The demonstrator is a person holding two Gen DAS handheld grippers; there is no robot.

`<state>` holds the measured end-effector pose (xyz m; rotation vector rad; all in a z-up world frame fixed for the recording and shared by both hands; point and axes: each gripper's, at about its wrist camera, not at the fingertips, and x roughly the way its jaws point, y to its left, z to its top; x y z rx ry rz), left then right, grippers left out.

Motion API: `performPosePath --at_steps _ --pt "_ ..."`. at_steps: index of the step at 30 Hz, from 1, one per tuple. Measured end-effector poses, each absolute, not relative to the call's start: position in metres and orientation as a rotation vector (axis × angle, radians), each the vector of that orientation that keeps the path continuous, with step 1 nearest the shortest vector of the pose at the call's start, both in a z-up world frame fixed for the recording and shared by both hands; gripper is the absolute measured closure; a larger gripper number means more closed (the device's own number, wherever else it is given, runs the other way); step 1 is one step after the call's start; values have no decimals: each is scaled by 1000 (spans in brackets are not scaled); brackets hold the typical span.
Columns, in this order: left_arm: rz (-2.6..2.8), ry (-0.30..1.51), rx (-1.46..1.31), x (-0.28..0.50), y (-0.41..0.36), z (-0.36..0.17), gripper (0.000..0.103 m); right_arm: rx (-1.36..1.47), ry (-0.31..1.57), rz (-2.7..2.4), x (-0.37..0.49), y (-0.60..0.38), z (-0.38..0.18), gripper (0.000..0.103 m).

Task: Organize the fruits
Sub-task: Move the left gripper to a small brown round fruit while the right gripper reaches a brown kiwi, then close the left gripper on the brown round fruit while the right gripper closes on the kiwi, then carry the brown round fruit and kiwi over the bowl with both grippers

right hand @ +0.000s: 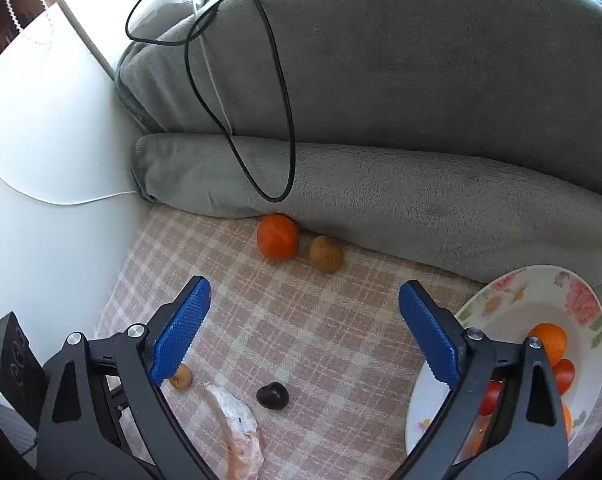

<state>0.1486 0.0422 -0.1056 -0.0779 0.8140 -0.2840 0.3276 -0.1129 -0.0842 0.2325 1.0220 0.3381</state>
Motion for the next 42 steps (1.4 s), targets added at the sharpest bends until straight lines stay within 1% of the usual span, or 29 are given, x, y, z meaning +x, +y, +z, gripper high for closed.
performPosePath --at_steps 3,4,5,9,12,15,20,23,25,31,32,36,42 --pt "-304 831 -74 149 40 -112 59 253 1063 308 339 -111 -96 23" --pt "-310 836 -74 149 39 -114 60 264 1076 300 343 -111 -100 25" --pt "-316 840 -74 149 38 -116 63 280 1090 296 346 -111 -104 30" --pt "-335 851 -75 150 36 -121 65 321 1125 276 360 -111 -118 47" --pt "-343 857 -77 151 35 -125 67 324 1135 268 367 -108 -124 49" --pt "-349 864 -75 152 34 -128 68 308 1141 261 372 -103 -128 54" --pt "-358 870 -77 158 34 -132 71 282 1147 245 380 -94 -134 58" --pt "-364 880 -72 162 32 -137 71 278 1151 240 382 -92 -136 60" --pt "-370 888 -69 165 31 -139 75 276 1148 236 383 -91 -136 61" --pt "-378 900 -64 170 29 -144 77 253 1155 210 388 -91 -139 64" --pt "-380 902 -64 170 29 -145 78 255 1158 209 388 -91 -140 66" --pt "-383 905 -72 171 30 -145 78 271 1163 209 391 -92 -146 73" --pt "-372 897 -83 167 31 -143 79 259 1156 217 388 -89 -143 74"
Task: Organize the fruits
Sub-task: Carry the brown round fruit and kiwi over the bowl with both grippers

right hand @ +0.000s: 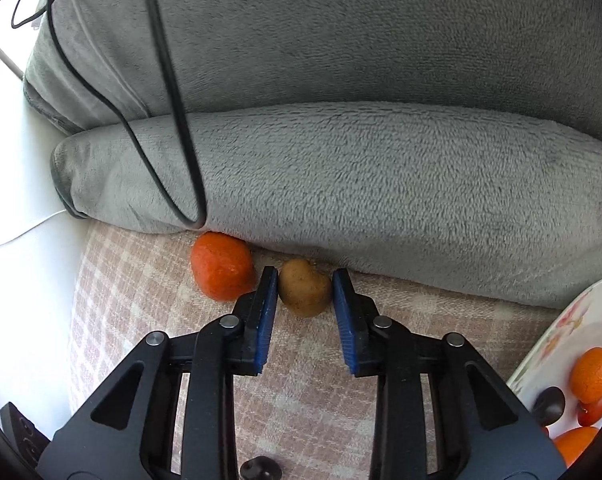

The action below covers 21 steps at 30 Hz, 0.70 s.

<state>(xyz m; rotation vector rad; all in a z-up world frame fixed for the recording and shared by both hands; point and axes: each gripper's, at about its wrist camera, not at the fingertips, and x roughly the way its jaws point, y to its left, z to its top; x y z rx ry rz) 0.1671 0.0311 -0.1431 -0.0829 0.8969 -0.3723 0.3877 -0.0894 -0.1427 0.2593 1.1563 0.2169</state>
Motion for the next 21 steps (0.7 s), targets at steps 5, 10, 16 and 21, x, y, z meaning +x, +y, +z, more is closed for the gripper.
performPosePath --at_steps 5,10,16,21 --pt "-365 884 -93 163 32 -137 79 265 1137 233 378 -92 -134 74" --pt "-375 859 -92 159 27 -126 79 277 1113 256 363 -105 -119 74" --pt "-400 829 -90 157 14 -113 79 276 1075 274 339 -127 -99 74" --pt "-428 811 -91 160 -4 -104 79 267 1038 264 320 -150 -84 74"
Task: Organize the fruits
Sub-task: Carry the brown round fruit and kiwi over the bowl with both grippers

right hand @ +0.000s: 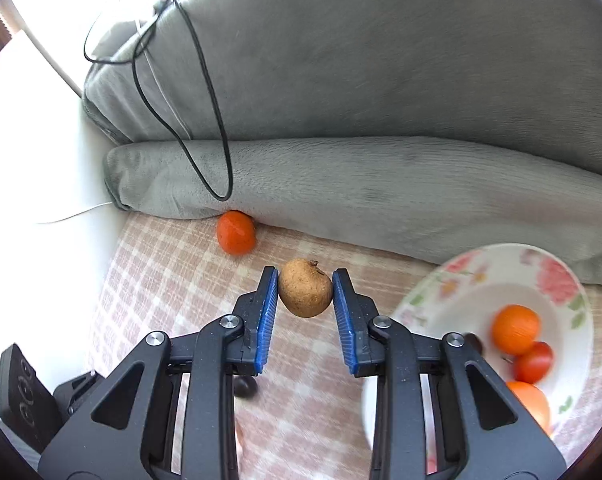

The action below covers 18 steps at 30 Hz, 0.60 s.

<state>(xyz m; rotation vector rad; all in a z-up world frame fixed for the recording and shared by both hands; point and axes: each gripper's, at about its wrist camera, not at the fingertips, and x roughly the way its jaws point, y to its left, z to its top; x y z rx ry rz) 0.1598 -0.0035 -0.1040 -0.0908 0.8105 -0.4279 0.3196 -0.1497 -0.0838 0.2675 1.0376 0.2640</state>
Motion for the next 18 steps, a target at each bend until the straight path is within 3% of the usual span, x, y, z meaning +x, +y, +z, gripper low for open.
performPosePath --at_steps 18 --pt "-539 775 -76 172 -79 -83 79 306 964 150 270 -249 -69 74"
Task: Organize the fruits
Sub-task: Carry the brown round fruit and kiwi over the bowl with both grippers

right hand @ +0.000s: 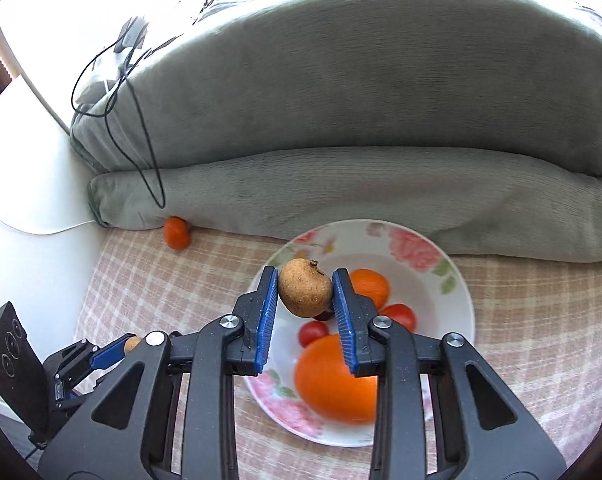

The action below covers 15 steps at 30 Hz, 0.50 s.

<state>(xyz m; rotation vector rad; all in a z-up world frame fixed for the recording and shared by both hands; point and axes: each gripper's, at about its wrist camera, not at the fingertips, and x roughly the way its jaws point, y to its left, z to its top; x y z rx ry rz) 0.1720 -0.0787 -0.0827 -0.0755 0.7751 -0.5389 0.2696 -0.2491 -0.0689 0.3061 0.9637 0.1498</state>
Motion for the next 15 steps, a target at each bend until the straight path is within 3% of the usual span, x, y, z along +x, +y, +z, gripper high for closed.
performPosePath --at_steps 15 --pt "-595 789 -29 188 -138 -86 79 301 953 89 254 -289 -77 74"
